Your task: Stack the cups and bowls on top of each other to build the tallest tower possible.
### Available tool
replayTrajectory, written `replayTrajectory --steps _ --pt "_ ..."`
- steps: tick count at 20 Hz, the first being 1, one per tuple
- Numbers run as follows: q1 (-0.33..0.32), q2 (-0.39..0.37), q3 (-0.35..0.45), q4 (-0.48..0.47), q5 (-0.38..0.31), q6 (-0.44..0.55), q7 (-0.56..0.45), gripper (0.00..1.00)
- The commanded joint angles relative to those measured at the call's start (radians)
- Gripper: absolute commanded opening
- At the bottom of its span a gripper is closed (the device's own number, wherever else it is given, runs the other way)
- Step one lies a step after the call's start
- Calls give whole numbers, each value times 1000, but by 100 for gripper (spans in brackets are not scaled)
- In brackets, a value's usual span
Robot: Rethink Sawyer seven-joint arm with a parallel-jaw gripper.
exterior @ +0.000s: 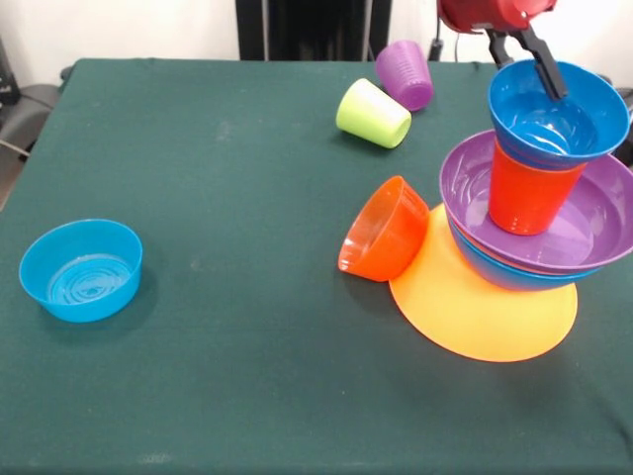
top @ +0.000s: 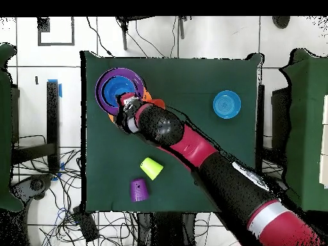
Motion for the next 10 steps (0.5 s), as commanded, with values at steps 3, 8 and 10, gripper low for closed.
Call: replayTrajectory --steps 3,8,10 --pt "-7 -91 32 45 26 46 161 100" --pt "-12 -95 43 45 28 45 157 100" --pt "-22 -103 63 49 29 44 158 100"
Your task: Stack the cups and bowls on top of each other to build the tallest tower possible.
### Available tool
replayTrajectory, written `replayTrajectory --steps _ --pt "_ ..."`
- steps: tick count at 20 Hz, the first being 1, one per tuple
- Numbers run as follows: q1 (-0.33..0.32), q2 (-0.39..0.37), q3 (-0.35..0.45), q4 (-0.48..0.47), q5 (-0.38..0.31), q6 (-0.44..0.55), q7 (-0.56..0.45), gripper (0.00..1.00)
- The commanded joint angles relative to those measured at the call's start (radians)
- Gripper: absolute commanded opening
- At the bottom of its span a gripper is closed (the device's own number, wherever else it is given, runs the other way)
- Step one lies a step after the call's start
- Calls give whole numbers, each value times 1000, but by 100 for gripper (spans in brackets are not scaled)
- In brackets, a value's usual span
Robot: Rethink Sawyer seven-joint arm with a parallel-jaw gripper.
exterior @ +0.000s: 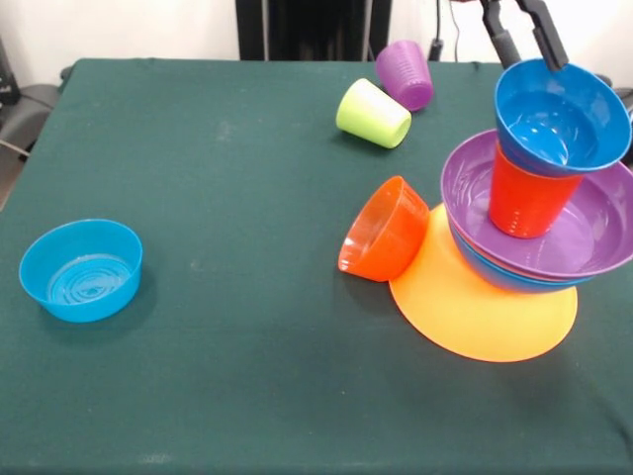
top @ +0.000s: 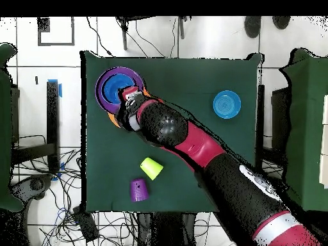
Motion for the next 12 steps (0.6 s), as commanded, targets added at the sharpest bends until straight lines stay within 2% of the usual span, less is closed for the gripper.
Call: replayTrajectory --steps 1,5,10,11,12 --pt "-9 -37 46 50 36 61 160 100" --pt "-1 -90 24 69 47 101 168 100" --pt "3 -71 15 81 37 72 162 100" --pt "61 -94 -76 58 38 118 162 100" --pt "74 -93 -98 50 36 124 161 100"
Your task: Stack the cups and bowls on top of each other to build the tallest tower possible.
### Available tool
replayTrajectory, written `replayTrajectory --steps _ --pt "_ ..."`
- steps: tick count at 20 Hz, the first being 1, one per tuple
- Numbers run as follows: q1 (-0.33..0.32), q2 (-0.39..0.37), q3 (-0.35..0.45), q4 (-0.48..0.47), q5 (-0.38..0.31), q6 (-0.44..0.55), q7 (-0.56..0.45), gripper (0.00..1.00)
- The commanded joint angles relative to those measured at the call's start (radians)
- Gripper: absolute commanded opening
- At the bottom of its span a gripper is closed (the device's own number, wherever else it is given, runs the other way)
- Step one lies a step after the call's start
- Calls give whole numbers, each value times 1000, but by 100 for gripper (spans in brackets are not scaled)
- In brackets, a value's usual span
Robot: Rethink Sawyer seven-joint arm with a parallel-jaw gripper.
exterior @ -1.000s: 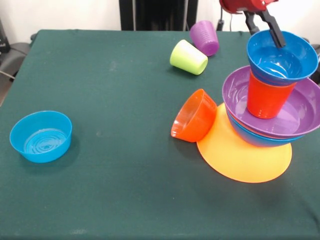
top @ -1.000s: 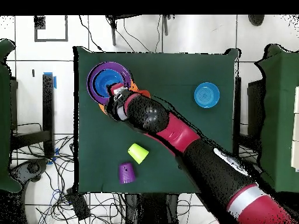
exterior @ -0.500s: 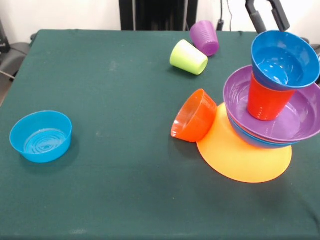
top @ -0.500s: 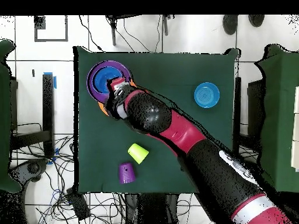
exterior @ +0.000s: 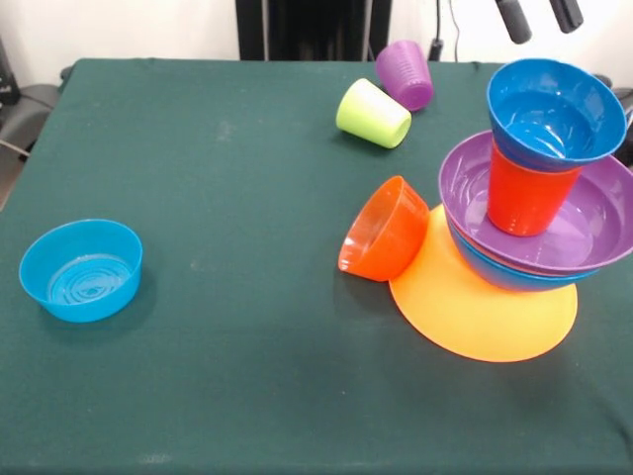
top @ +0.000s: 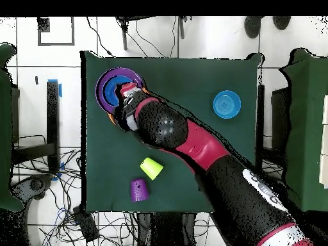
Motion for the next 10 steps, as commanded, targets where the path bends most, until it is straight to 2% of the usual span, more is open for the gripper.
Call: replayTrajectory --steps 1,2,6,8,9,10 --pt "102 -19 -151 22 21 134 162 100" --pt "136 -28 -203 3 12 152 164 100" --pt "186 -39 -282 -35 -10 118 149 100" --pt "221 -35 -363 -86 -50 126 113 100" --pt "256 -35 -439 -129 -82 142 97 100" --pt "264 -34 -464 -146 -94 150 84 100"
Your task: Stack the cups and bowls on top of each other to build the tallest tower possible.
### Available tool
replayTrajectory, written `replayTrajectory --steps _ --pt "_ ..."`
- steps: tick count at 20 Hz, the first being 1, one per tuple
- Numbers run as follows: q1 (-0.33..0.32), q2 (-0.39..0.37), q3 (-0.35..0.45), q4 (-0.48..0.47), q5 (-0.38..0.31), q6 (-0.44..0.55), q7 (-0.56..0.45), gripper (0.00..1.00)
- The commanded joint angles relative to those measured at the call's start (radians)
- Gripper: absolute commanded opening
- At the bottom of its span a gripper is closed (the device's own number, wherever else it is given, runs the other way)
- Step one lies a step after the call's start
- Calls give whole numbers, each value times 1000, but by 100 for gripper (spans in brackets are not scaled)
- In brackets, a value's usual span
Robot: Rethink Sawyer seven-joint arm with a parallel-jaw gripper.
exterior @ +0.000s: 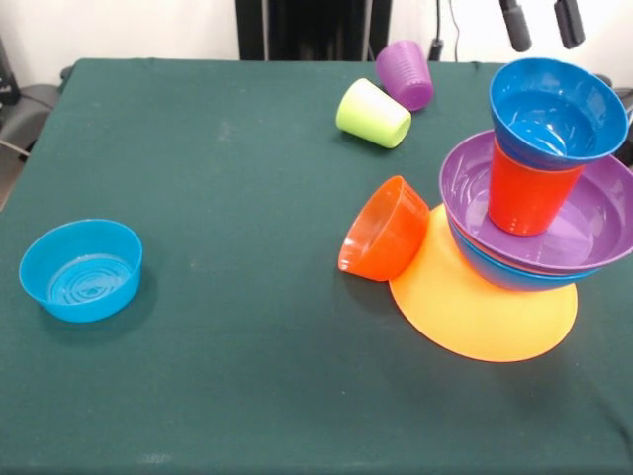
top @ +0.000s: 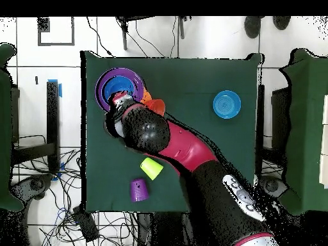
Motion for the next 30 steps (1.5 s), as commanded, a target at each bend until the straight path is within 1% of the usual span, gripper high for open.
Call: replayTrajectory --steps 1,2,3,10,14,16,18,20,22,23,24,25,26,27,28,29,30 --pt "93 1 -283 -132 -99 113 73 100" --pt "102 2 -314 -149 -114 112 61 100" --pt "96 0 -322 -156 -123 131 54 100" --pt "64 -15 -304 -127 -130 140 42 100" --pt "34 -29 -266 -79 -116 129 34 100" --pt "5 -32 -234 -51 -112 118 20 100" --pt "-35 -37 -188 -10 -108 102 6 100" --pt "-92 -32 -120 41 -103 76 -11 100" --pt "-168 -14 -23 108 -104 29 -13 100" --pt "-217 6 41 146 -111 -5 -8 100" --pt "-242 19 76 165 -121 -27 -1 100" --pt "-286 51 134 193 -134 -59 5 100" --pt "-303 69 159 204 -148 -78 13 100" --pt "-335 108 200 220 -168 -108 15 100" --pt "-347 124 215 226 -180 -121 20 100" --pt "-372 163 245 235 -200 -141 16 100" --pt "-385 184 257 236 -216 -151 16 100"
